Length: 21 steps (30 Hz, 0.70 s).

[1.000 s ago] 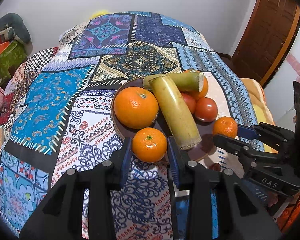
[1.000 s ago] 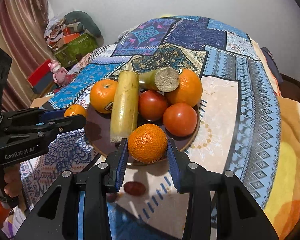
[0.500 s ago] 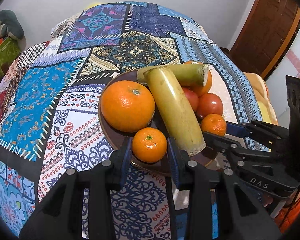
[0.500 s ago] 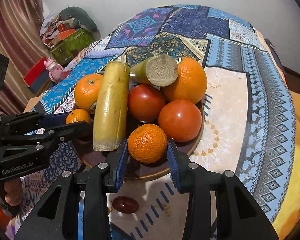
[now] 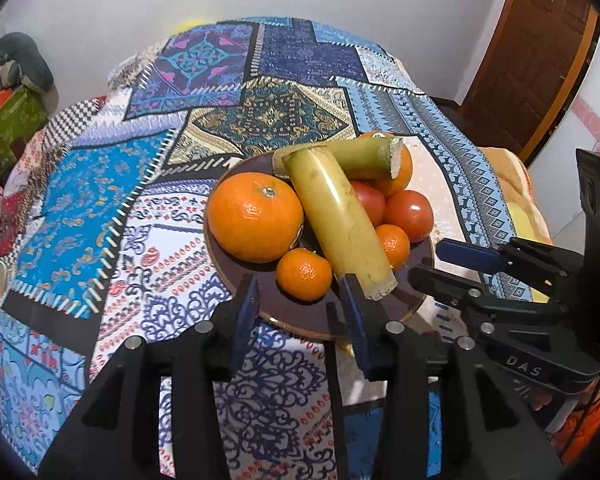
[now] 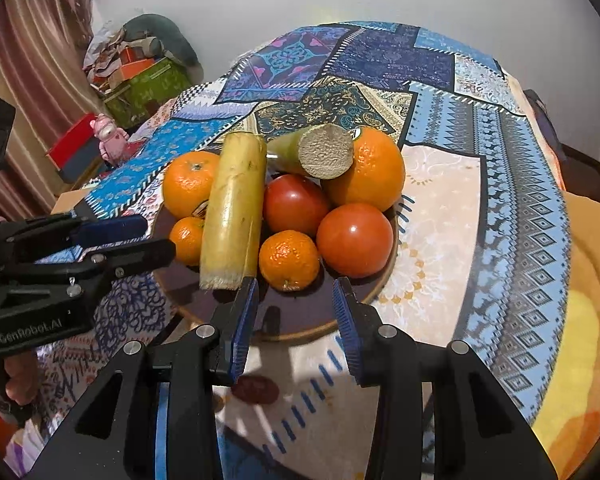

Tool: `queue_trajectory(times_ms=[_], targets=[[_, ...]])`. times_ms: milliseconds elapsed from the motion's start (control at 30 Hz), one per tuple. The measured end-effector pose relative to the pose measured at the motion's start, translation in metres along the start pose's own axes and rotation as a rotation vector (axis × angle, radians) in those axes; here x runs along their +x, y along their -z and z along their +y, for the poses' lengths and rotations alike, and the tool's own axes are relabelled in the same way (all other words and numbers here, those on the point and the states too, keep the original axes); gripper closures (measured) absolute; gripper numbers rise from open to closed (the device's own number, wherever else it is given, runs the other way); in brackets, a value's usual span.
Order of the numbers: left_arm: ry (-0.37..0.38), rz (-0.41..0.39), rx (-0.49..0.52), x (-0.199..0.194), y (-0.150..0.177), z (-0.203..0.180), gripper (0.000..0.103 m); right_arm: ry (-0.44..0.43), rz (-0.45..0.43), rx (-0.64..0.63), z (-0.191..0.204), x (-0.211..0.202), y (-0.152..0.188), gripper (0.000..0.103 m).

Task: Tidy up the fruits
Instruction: 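Carry both mandarins onto the plate and open both tools, then grasp a dark red date with the left tool while the right tool grasps another date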

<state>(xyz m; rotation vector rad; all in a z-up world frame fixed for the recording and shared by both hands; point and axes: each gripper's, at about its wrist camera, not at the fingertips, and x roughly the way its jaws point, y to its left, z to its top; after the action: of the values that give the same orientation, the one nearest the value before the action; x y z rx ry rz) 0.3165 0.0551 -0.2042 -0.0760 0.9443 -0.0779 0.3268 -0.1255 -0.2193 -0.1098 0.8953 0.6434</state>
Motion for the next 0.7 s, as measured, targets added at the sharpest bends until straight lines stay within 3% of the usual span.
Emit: queue_trajectory(times_ms=[333, 700], targets=[[-0.016, -0.016, 0.016, -0.024, 0.022, -0.002, 0.046, -0.025, 0.048, -0.006, 0.005, -0.007, 0.026, 0.067], [0.003, 0.039, 0.011, -0.017, 0.042, -0.003, 0.045, -0.085, 0.101, 0.020, 0.007, 0.011, 0.032, 0.069]])
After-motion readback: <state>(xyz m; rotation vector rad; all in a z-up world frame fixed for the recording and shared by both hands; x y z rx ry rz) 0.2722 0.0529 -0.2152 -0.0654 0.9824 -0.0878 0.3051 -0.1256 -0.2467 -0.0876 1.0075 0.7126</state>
